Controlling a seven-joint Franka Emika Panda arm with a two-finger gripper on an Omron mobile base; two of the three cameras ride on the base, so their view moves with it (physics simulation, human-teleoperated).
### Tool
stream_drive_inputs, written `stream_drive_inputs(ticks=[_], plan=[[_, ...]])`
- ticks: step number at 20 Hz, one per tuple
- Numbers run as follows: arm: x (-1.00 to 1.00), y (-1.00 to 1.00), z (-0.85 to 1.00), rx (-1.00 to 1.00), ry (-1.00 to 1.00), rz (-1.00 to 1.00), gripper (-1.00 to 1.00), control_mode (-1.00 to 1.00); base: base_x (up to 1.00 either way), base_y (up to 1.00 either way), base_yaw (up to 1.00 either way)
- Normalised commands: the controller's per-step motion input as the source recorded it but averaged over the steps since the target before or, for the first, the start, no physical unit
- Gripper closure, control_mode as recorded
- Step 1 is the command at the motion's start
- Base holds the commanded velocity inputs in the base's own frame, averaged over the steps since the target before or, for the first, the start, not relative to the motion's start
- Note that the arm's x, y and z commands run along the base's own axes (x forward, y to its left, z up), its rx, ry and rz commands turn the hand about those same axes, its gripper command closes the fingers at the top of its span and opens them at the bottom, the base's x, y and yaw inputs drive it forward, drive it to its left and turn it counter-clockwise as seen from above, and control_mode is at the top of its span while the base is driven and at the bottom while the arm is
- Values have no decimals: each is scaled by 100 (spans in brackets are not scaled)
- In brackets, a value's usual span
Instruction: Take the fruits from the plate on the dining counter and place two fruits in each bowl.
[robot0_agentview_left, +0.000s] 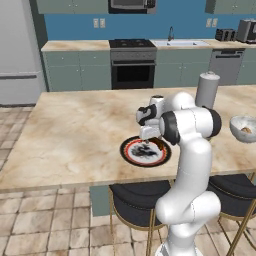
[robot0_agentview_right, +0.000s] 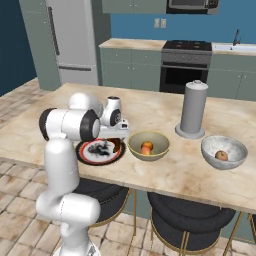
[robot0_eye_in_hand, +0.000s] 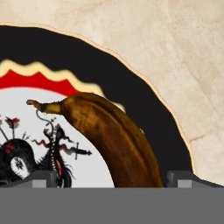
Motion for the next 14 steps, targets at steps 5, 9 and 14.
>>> stream_drive_inputs(ticks=[5, 9, 14], plan=[[6, -15, 2, 0, 0, 0, -100, -100, 0, 0, 0], [0, -12, 0, 0, 0, 0, -100, -100, 0, 0, 0], [-2, -2, -1, 0, 0, 0, -100, -100, 0, 0, 0]])
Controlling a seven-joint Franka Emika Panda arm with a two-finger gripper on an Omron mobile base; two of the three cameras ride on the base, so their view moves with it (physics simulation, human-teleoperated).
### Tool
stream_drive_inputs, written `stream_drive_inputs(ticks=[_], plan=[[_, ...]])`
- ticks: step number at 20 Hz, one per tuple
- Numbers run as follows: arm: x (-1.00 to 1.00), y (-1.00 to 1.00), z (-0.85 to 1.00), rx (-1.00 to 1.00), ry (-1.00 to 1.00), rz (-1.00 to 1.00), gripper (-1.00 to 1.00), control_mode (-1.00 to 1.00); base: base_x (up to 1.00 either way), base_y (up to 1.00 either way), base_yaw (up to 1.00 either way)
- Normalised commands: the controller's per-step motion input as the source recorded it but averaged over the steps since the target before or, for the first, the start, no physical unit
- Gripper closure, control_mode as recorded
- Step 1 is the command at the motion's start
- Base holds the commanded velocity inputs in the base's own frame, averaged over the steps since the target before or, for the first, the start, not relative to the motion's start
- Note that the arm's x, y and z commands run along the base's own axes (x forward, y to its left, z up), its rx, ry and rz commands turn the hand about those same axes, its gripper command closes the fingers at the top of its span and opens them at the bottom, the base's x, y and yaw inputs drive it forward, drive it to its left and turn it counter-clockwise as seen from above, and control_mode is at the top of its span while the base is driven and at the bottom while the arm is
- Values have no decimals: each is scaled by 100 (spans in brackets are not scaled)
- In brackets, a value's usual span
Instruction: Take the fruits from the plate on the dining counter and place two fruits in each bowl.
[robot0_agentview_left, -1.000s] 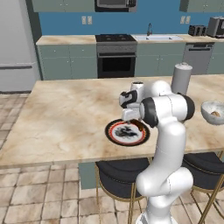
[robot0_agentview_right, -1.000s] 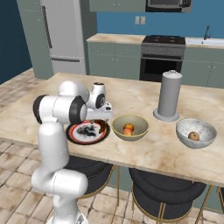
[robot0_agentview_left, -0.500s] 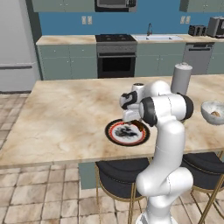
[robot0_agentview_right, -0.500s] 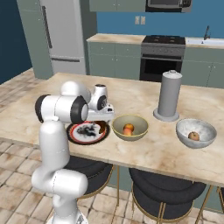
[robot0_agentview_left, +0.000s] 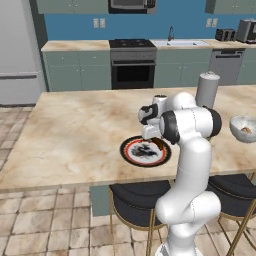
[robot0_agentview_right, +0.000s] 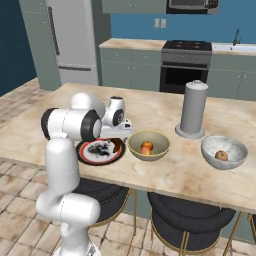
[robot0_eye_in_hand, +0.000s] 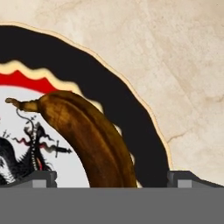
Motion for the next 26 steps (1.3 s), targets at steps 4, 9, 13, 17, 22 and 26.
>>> stream_drive_inputs(ticks=[4, 9, 13, 17, 22, 26], plan=[[-18, 4, -1, 0, 0, 0, -100, -100, 0, 0, 0], [-15, 14, -25, 0, 0, 0, -100, -100, 0, 0, 0], [-4, 21, -34, 0, 0, 0, -100, -100, 0, 0, 0], [0, 2, -2, 0, -4, 0, -100, -100, 0, 0, 0], [0, 0, 0, 0, -2, 0, -100, -100, 0, 0, 0], [0, 0, 0, 0, 0, 0, 100, -100, 0, 0, 0]])
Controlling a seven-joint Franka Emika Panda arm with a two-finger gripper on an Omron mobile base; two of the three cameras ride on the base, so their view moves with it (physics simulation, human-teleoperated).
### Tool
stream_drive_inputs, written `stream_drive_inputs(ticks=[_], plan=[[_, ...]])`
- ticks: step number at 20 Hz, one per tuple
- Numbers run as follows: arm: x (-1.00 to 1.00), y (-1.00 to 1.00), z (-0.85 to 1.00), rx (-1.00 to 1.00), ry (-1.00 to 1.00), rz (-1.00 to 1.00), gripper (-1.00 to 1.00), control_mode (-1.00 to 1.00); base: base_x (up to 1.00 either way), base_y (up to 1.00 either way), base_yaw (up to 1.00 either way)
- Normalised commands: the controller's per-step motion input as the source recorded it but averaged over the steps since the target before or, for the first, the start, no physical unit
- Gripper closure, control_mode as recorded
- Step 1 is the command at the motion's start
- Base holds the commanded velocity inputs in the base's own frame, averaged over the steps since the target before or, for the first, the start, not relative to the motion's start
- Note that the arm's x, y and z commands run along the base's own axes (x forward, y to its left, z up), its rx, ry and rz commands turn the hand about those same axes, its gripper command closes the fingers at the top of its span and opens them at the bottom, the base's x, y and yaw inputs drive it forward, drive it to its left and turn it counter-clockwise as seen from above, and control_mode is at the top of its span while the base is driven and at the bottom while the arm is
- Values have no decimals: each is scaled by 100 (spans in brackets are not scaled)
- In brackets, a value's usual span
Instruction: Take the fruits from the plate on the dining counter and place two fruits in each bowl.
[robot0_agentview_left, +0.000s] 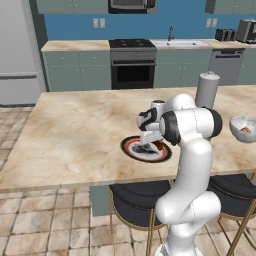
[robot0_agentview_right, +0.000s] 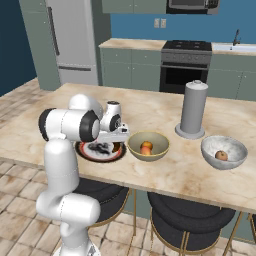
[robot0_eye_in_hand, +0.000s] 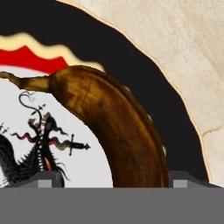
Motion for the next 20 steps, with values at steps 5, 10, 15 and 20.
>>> stream_drive_inputs(ticks=[5, 10, 15, 20], plan=[[0, 0, 0, 0, 0, 0, 100, -100, 0, 0, 0], [-2, 0, 1, 0, 0, 0, 100, -100, 0, 0, 0], [0, 0, 57, 0, 0, 0, 100, -100, 0, 0, 0], [-18, 0, 100, 0, 0, -1, 100, -100, 0, 0, 0]])
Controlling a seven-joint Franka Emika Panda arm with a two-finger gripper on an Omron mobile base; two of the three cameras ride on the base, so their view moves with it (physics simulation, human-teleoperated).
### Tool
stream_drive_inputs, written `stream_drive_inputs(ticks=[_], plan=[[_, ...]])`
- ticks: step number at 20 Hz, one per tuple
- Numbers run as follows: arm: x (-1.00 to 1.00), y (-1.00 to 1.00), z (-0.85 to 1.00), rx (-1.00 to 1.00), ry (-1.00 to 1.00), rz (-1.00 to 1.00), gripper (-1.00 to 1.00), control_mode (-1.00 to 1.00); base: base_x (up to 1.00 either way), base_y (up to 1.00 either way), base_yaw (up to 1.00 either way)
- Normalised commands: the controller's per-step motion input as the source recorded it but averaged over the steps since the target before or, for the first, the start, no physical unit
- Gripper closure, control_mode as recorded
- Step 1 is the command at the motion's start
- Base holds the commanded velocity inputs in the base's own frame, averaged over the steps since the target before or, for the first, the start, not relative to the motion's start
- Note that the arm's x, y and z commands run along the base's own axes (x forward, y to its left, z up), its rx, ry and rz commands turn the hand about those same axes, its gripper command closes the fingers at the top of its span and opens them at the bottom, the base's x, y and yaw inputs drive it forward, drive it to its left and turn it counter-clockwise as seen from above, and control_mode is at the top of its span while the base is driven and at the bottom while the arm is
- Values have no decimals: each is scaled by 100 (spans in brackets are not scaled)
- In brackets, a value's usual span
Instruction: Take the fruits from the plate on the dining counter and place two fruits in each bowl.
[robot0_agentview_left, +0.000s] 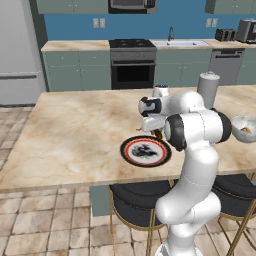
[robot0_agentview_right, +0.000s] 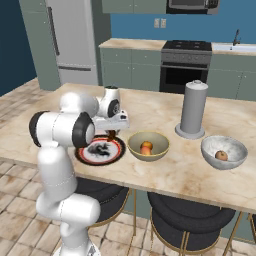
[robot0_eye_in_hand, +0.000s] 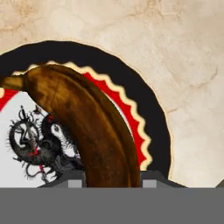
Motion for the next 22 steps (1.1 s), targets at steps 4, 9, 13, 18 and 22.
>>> stream_drive_inputs(ticks=[4, 9, 13, 18, 22], plan=[[-66, -8, 100, 5, 0, 0, 100, -100, 0, 0, 0], [-100, -25, 75, 3, -5, 0, 100, -100, 0, 0, 0], [-100, -38, 32, 2, -13, 0, 100, -100, 0, 0, 0], [-98, -11, 34, 0, -17, 0, 100, -100, 0, 0, 0], [-54, 1, 8, 0, -8, 0, 100, -100, 0, 0, 0]])
